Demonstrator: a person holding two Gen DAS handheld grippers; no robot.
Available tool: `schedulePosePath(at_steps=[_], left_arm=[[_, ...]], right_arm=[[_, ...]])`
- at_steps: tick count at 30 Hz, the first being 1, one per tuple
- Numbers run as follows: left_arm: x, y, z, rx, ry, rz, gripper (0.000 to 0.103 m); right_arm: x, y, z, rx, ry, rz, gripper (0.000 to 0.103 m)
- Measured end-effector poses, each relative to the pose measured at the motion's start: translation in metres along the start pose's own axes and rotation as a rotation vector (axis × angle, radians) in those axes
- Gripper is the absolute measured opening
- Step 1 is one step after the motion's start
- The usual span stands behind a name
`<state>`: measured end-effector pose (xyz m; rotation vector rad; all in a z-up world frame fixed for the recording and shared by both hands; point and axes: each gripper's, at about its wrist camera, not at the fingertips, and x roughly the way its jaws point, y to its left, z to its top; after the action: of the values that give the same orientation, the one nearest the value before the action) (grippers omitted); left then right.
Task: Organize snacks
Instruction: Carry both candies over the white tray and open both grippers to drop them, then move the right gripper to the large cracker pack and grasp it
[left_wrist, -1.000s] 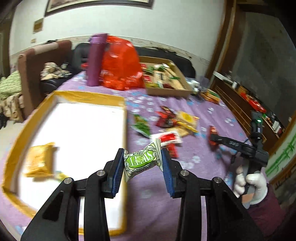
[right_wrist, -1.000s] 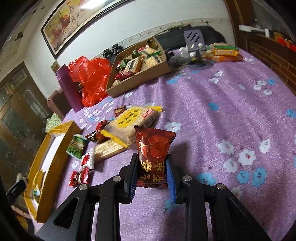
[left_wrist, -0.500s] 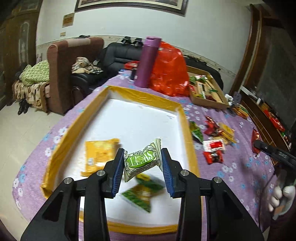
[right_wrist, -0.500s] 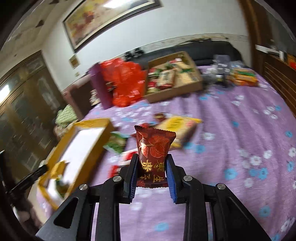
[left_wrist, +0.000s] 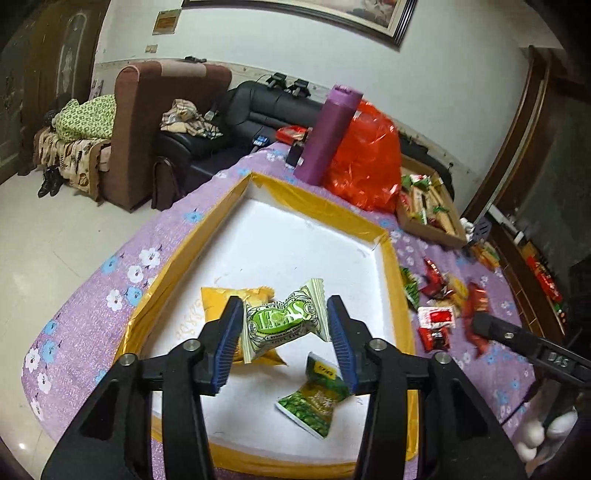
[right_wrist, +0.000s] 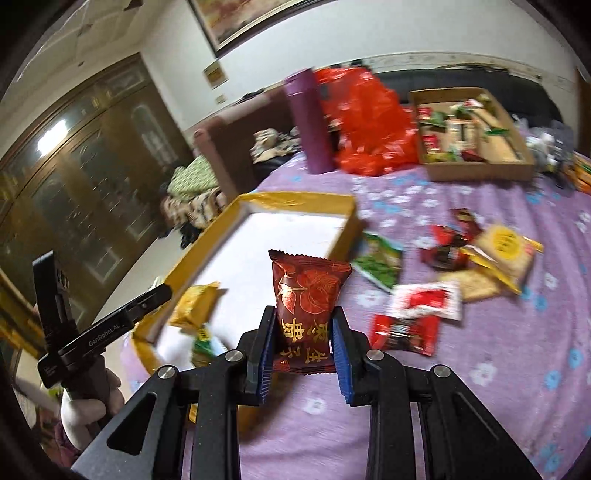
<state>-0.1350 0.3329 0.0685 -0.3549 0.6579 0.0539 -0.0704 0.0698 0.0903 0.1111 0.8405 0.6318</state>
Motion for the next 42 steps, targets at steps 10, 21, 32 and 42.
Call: schedulePosePath(at_steps=[10,21,32,42], left_arm=[[-0.022,0.014,-0.005,-0.019,-0.054,-0.035,0.054],[-0.025,0.01,-0.01,-0.03,-0.042,-0.055,0.055],[-0.05,-0.029,-0.019,0.029,-0.049,-0.071,0.056],[-0.052,-0.084,-0.031,0.121,-0.008,-0.131,0.062]], right_arm=[[0.069,0.047,0.004,-0.077,0.118,0.021,0.031],[0.066,0.051,0.002,-0.116,0.091,0.001,0.049],[0.001,-0.039,-0.021,0.009,0.029,-0.079,0.053],[-0.072,-0.187,-0.035,0.254,-0.042,-0.272,0.058]])
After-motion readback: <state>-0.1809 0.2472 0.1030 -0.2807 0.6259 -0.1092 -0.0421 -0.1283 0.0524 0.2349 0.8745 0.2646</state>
